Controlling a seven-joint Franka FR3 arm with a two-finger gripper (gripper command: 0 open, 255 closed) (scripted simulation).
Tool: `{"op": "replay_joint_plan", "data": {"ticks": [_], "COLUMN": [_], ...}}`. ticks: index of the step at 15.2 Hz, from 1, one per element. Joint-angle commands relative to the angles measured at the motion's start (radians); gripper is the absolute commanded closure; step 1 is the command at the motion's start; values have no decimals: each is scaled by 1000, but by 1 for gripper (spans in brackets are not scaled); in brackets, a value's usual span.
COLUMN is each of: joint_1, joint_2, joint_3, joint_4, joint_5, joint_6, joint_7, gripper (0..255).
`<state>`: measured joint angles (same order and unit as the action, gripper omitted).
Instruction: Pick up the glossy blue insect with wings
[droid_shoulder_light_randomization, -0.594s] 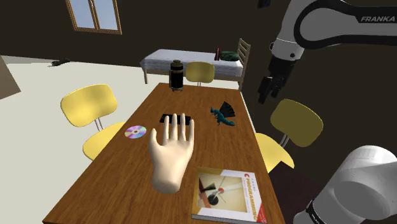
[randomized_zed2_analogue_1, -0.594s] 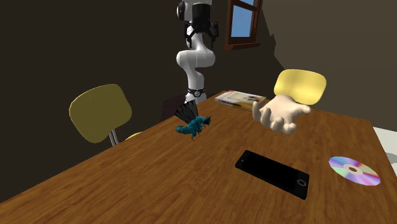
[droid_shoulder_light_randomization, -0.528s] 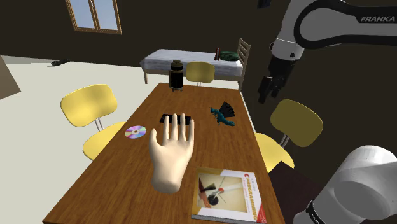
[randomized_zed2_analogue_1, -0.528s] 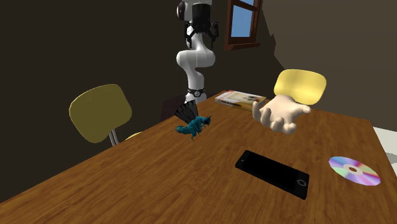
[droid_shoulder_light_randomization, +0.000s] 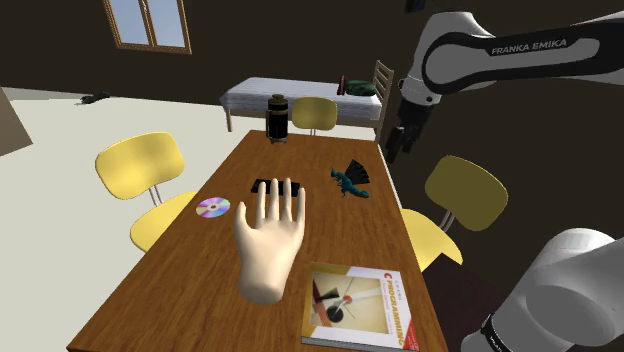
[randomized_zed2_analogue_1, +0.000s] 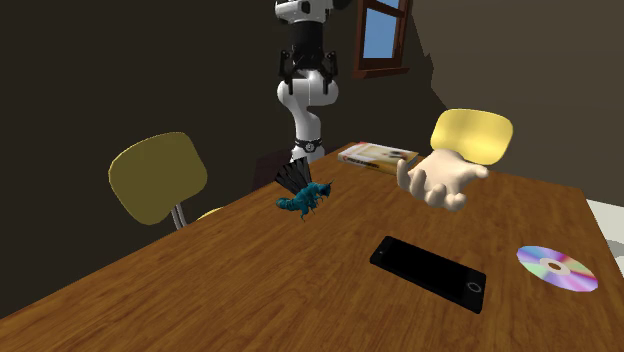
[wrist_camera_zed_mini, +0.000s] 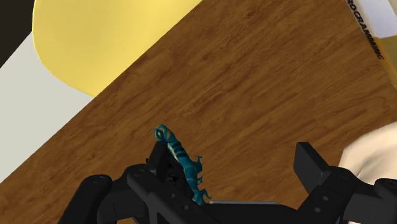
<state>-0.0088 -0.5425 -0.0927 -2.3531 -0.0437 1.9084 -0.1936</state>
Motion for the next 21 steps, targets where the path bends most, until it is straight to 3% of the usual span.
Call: {"op": "replay_joint_plan", "data": {"ticks": [1,8,15,21], "joint_1": [7,32,39,36], "joint_2": [72,331,600,640], "joint_3": [-19,-76,-97,-94], "joint_4": [21,152,351,325], "joint_5": [-2,28,102,115], "joint_6": [60,213,301,366], "joint_7": [-46,-208,-377,-393], "gripper": [0,0,0,0]}}
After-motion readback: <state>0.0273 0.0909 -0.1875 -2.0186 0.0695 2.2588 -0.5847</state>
